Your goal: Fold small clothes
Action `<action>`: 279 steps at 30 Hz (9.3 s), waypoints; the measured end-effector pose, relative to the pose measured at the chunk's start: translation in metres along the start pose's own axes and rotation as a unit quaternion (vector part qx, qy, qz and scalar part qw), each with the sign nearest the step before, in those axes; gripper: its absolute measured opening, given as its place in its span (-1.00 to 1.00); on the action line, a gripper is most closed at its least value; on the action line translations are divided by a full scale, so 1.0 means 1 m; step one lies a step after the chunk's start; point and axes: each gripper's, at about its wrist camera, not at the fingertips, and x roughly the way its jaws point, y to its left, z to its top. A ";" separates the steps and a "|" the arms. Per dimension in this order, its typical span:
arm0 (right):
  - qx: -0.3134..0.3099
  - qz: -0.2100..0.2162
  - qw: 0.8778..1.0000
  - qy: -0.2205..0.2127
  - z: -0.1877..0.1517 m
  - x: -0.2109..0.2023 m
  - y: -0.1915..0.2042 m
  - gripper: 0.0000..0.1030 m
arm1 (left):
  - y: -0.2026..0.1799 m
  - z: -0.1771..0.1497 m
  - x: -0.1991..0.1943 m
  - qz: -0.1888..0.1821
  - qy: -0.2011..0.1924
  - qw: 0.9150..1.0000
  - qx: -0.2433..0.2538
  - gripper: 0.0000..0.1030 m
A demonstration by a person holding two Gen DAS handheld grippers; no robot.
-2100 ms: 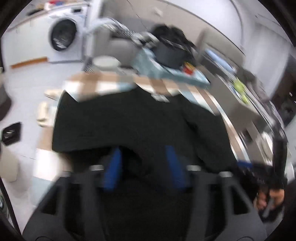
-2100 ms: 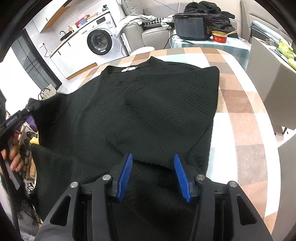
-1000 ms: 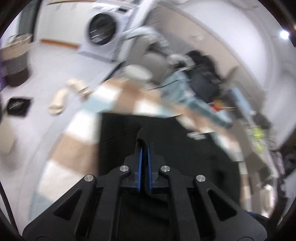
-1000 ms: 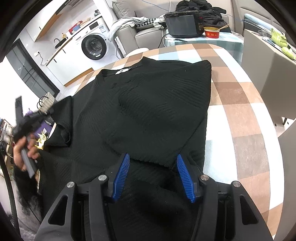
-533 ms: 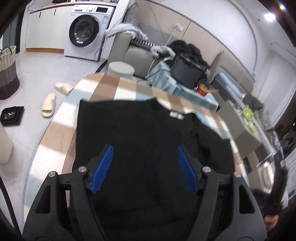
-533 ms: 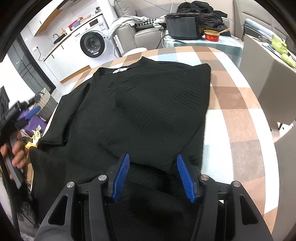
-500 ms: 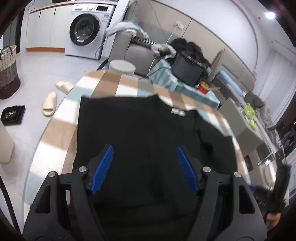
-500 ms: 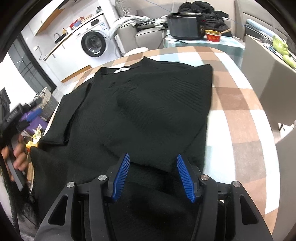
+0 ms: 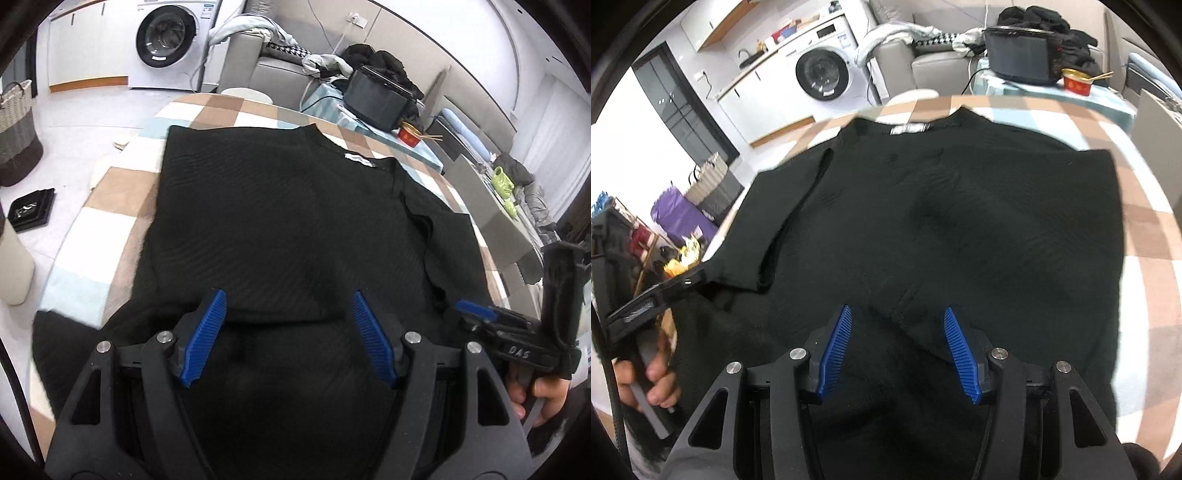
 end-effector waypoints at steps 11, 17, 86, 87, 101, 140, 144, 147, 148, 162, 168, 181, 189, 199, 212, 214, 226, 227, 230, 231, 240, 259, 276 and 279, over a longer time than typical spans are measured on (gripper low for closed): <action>0.024 -0.003 0.998 -0.056 -0.043 -0.103 -0.027 0.02 | 0.046 -0.034 -0.057 0.063 -0.025 0.997 -0.033 0.35; 0.103 -0.045 0.992 -0.064 -0.075 -0.121 -0.073 0.23 | 0.067 -0.058 -0.058 0.075 -0.002 0.996 -0.046 0.37; 0.014 -0.061 0.996 -0.059 -0.198 -0.136 -0.105 0.45 | 0.056 -0.140 -0.084 0.109 -0.024 0.991 0.075 -0.79; 0.009 -0.068 0.996 -0.058 -0.197 -0.136 -0.105 0.44 | 0.054 -0.139 -0.086 0.105 -0.028 0.991 0.075 -0.81; 0.001 -0.049 0.995 -0.083 -0.165 -0.116 -0.106 -0.88 | 0.059 -0.151 -0.159 0.052 -0.097 0.993 0.047 -0.91; 0.004 0.017 0.996 -0.084 -0.210 -0.140 -0.110 0.07 | 0.054 -0.153 -0.102 0.091 -0.037 0.990 0.105 -0.86; -0.024 -0.013 0.996 -0.083 -0.209 -0.134 -0.097 -0.84 | 0.053 -0.156 -0.117 0.068 -0.058 0.992 0.091 -0.88; -0.020 0.021 0.994 -0.106 -0.212 -0.145 -0.095 -0.91 | 0.049 -0.161 -0.145 0.045 -0.088 0.991 0.094 -0.90; -0.020 0.037 0.992 -0.117 -0.215 -0.153 -0.093 -0.91 | 0.047 -0.164 -0.157 0.039 -0.101 0.989 0.096 -0.91; 0.073 0.135 0.955 -0.254 -0.187 -0.234 -0.097 -0.92 | 0.042 -0.145 -0.243 0.019 -0.211 0.975 0.072 -0.91; 0.091 0.068 0.952 -0.286 -0.137 -0.212 -0.101 -0.91 | 0.048 -0.104 -0.220 0.026 -0.216 0.974 0.069 -0.91; 0.134 -0.036 0.977 -0.162 -0.048 -0.108 -0.137 -0.21 | 0.085 -0.028 -0.071 0.121 -0.102 0.987 0.025 -0.59; 0.123 -0.016 0.984 -0.124 -0.054 -0.094 -0.152 0.27 | 0.086 -0.006 -0.027 0.114 -0.065 0.991 0.025 0.33; 0.108 -0.012 0.990 -0.089 -0.028 -0.053 -0.145 0.16 | 0.059 0.014 0.028 0.063 -0.019 0.996 0.066 -0.54; 0.039 -0.018 0.998 -0.054 -0.048 -0.053 -0.118 -0.31 | 0.035 -0.022 0.012 0.081 -0.016 0.991 0.108 -0.62; 0.038 -0.013 0.998 -0.054 -0.061 -0.059 -0.114 -0.31 | 0.031 -0.035 0.003 0.084 -0.013 0.990 0.114 -0.62; 0.017 0.014 0.999 -0.049 -0.131 -0.098 -0.096 -0.31 | 0.044 -0.110 -0.060 0.068 -0.011 0.994 0.089 -0.62; 0.023 0.018 0.998 -0.049 -0.130 -0.098 -0.098 -0.29 | 0.047 -0.111 -0.062 0.069 -0.015 0.994 0.085 -0.62; 0.039 0.019 0.998 -0.049 -0.125 -0.097 -0.102 -0.20 | 0.050 -0.102 -0.062 0.063 -0.024 0.995 0.070 -0.60; 0.039 0.019 0.998 -0.052 -0.125 -0.098 -0.101 -0.19 | 0.050 -0.098 -0.060 0.061 -0.025 0.995 0.070 -0.55; 0.050 0.022 0.996 -0.064 -0.123 -0.095 -0.099 -0.17 | 0.040 -0.053 -0.014 0.055 -0.009 0.996 0.074 -0.03; 0.036 -0.013 0.998 -0.053 -0.095 -0.079 -0.115 -0.27 | 0.003 -0.105 -0.049 0.037 0.003 0.991 0.130 -0.52; 0.084 0.052 0.991 -0.095 -0.184 -0.172 -0.154 0.28 | 0.071 -0.148 -0.118 0.086 -0.026 0.995 0.047 0.32; 0.084 0.079 0.990 -0.082 -0.194 -0.170 -0.154 0.28 | 0.075 -0.156 -0.121 0.083 -0.018 0.996 0.039 0.32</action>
